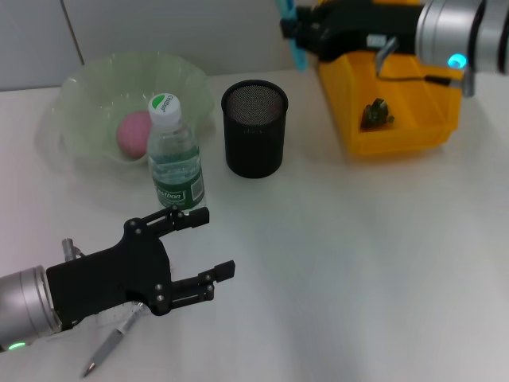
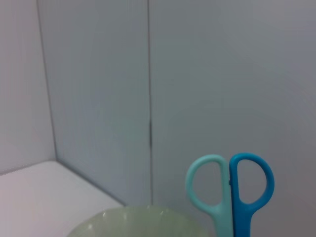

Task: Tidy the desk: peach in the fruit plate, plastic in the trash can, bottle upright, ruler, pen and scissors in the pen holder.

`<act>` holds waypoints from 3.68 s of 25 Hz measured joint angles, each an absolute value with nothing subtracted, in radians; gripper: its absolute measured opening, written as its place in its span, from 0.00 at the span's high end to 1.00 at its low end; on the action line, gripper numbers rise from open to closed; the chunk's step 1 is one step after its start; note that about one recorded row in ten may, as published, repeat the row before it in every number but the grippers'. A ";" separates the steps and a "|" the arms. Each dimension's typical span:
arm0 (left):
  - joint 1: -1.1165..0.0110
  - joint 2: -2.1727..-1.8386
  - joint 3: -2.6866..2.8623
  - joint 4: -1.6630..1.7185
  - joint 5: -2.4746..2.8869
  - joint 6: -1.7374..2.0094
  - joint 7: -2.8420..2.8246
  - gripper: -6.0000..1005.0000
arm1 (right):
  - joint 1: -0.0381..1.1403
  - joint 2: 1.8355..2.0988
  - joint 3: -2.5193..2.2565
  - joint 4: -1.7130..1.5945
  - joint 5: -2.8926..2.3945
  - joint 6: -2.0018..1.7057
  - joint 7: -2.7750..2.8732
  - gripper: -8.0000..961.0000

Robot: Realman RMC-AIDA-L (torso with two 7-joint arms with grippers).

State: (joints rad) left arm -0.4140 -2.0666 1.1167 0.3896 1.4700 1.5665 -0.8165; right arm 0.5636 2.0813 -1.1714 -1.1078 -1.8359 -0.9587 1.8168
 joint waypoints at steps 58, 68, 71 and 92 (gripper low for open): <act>-0.318 -2.061 1.107 0.733 1.632 1.600 -1.158 0.22 | 0.177 2.076 -1.001 -1.171 -1.664 -1.685 1.506 0.13; -0.333 -2.069 1.282 1.045 1.901 1.433 -1.547 0.22 | 0.148 2.061 -0.767 -0.951 -1.802 -1.807 1.306 0.13; -0.323 -2.069 1.357 1.147 1.972 1.387 -1.626 0.22 | 0.148 2.047 -0.735 -0.898 -1.808 -1.812 1.285 0.13; -0.441 -2.072 1.496 1.225 2.263 1.379 -1.943 0.24 | 0.177 2.030 -0.718 -0.807 -1.854 -1.794 1.242 0.13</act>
State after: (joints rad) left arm -0.4406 -2.0717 1.4961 1.2251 2.2634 1.3788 -1.9435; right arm 0.1768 2.0300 -0.7183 -0.8068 -1.8540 -1.7944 1.2423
